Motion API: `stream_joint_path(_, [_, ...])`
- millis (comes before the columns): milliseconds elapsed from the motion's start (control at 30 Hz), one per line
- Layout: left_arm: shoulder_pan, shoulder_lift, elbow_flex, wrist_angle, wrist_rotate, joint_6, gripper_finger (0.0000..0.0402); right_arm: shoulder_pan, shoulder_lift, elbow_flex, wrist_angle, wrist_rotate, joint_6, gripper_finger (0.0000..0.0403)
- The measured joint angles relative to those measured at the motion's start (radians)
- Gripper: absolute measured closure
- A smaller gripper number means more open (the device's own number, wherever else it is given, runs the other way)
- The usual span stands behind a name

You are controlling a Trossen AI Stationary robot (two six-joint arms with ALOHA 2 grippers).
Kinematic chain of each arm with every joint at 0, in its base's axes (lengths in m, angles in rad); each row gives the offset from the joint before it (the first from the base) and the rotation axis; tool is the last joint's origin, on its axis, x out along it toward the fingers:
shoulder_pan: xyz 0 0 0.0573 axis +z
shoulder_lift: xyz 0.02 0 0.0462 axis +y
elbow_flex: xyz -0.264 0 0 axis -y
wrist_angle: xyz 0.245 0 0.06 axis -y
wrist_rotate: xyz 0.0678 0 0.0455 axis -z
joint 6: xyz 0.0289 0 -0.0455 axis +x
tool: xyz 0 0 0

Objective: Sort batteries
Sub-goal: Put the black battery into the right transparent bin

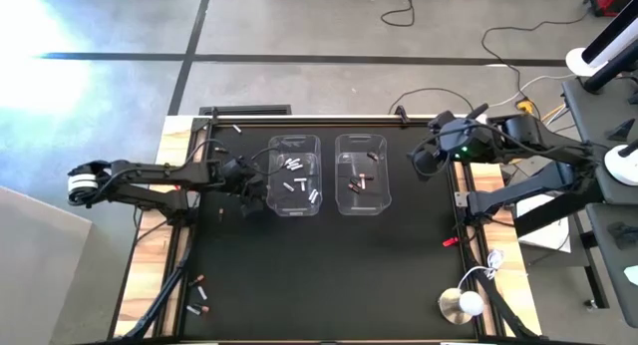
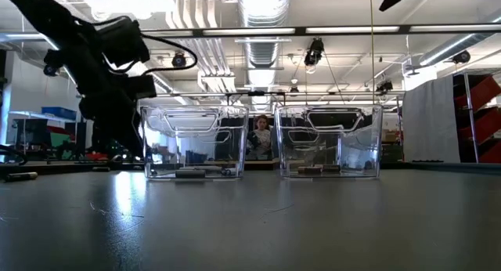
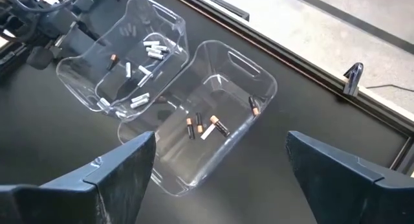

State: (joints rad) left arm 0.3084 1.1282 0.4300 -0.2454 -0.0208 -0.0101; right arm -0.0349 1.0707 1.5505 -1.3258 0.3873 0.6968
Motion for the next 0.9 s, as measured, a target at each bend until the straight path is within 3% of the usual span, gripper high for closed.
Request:
stream_joint_path(467, [0.001,0.108,-0.121,0.332,-0.047,-0.025,0.0109,0.0,0.078,0.0,0.0,-0.035,-0.005,0.006])
stream_joint_path(733, [0.001,0.244,-0.109,0.397,-0.048,-0.03,0.0098,0.0,0.095,0.0,0.0,-0.086,0.015,0.006])
stream_joint_path(900, [0.0,0.265,-0.107,0.381,-0.05,-0.093,0.0114,0.0,0.095,0.0,0.0,-0.108,0.018,0.006])
